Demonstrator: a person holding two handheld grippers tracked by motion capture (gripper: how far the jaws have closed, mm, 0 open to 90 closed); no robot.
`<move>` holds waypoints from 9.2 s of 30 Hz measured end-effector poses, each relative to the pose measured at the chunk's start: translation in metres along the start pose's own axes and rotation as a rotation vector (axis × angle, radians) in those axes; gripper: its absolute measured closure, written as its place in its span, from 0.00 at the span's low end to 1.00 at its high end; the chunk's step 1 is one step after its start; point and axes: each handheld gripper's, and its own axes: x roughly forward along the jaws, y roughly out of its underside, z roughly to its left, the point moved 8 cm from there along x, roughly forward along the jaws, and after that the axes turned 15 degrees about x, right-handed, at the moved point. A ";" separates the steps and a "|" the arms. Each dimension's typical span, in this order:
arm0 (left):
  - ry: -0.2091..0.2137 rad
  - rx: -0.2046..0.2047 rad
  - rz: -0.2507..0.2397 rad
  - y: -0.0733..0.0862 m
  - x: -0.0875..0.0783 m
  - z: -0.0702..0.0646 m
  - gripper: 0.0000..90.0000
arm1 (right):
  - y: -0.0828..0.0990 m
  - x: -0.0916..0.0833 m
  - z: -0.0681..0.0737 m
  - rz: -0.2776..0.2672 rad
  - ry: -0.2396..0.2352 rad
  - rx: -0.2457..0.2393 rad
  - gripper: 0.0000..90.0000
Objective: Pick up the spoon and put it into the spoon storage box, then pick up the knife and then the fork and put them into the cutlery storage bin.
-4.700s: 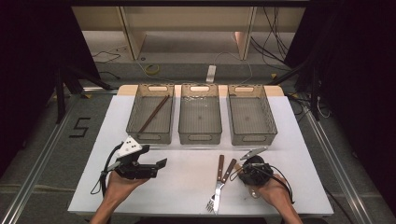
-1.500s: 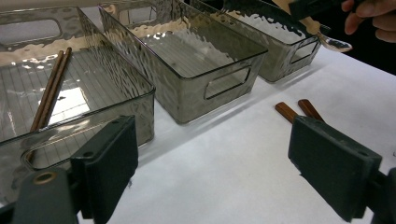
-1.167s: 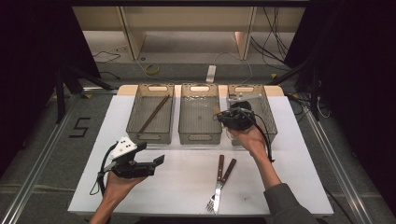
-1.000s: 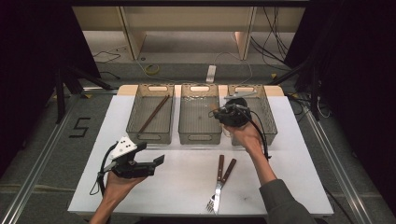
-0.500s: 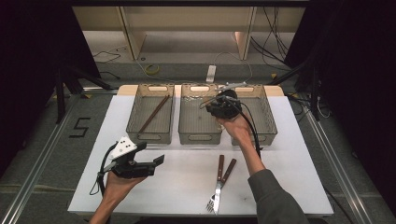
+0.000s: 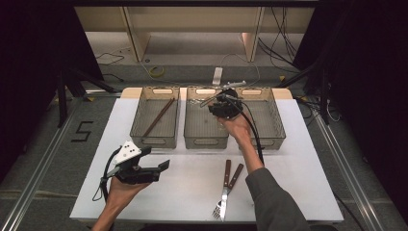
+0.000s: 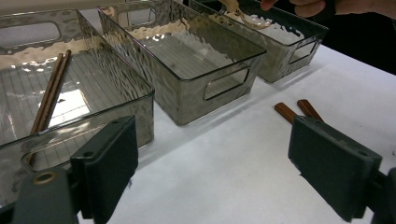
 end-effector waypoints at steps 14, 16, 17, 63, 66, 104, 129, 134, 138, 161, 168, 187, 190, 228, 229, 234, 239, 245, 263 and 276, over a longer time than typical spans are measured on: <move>0.000 0.002 -0.004 -0.001 0.000 0.000 0.17 | 0.000 0.017 0.004 0.017 0.011 0.020 0.84; 0.001 0.002 -0.005 -0.001 0.000 -0.001 0.17 | 0.001 0.019 0.004 0.023 0.015 0.023 0.84; 0.001 0.002 -0.005 -0.001 0.000 -0.001 0.17 | 0.002 0.020 0.003 0.025 0.017 0.023 0.84; -0.007 0.006 -0.007 -0.001 -0.001 0.000 0.17 | 0.028 -0.022 0.035 0.037 -0.165 -0.067 0.38; -0.008 0.008 -0.002 -0.001 -0.001 0.000 0.17 | 0.037 -0.029 0.037 0.042 -0.173 -0.095 0.38; -0.005 0.009 0.003 0.000 0.001 0.000 0.17 | 0.142 -0.039 0.007 0.222 -0.177 -0.209 0.86; -0.004 0.011 0.001 0.000 0.000 0.000 0.17 | 0.167 -0.021 -0.002 0.342 -0.101 -0.258 1.00; -0.004 0.010 0.000 0.000 0.001 0.000 0.17 | 0.170 -0.017 -0.006 0.363 -0.084 -0.273 1.00; -0.004 0.014 0.002 0.000 0.000 -0.001 0.17 | 0.174 -0.014 -0.010 0.395 -0.063 -0.283 1.00; -0.007 0.022 0.004 0.000 0.000 -0.002 0.17 | 0.188 -0.045 -0.037 0.459 -0.014 -0.251 1.00; -0.005 0.027 0.010 0.001 0.000 -0.002 0.17 | 0.202 -0.069 -0.055 0.479 -0.014 -0.213 1.00; -0.004 0.029 0.012 0.001 0.000 -0.002 0.17 | 0.228 -0.105 -0.067 0.502 -0.019 -0.205 1.00; -0.004 0.030 0.014 0.001 0.000 -0.002 0.17 | 0.231 -0.109 -0.067 0.506 -0.018 -0.209 1.00; -0.001 0.035 0.024 0.002 0.003 -0.004 0.18 | 0.240 -0.132 -0.059 0.631 -0.055 -0.545 0.49; -0.001 0.035 0.024 0.002 0.003 -0.004 0.17 | 0.240 -0.132 -0.058 0.636 -0.054 -0.541 0.50; 0.000 0.038 0.025 0.002 0.003 -0.004 0.17 | 0.242 -0.131 -0.059 0.653 -0.049 -0.579 0.54; -0.002 0.038 0.025 0.002 0.004 -0.004 0.18 | 0.245 -0.130 -0.055 0.669 -0.062 -0.615 0.58; -0.002 0.038 0.024 0.002 0.003 -0.004 0.17 | 0.248 -0.126 -0.053 0.705 -0.054 -0.658 0.61; -0.001 0.039 0.028 0.003 0.003 -0.005 0.17 | 0.249 -0.125 -0.047 0.749 -0.086 -0.738 0.74; -0.003 0.039 0.028 0.003 0.003 -0.005 0.17 | 0.251 -0.126 -0.045 0.757 -0.113 -0.780 0.82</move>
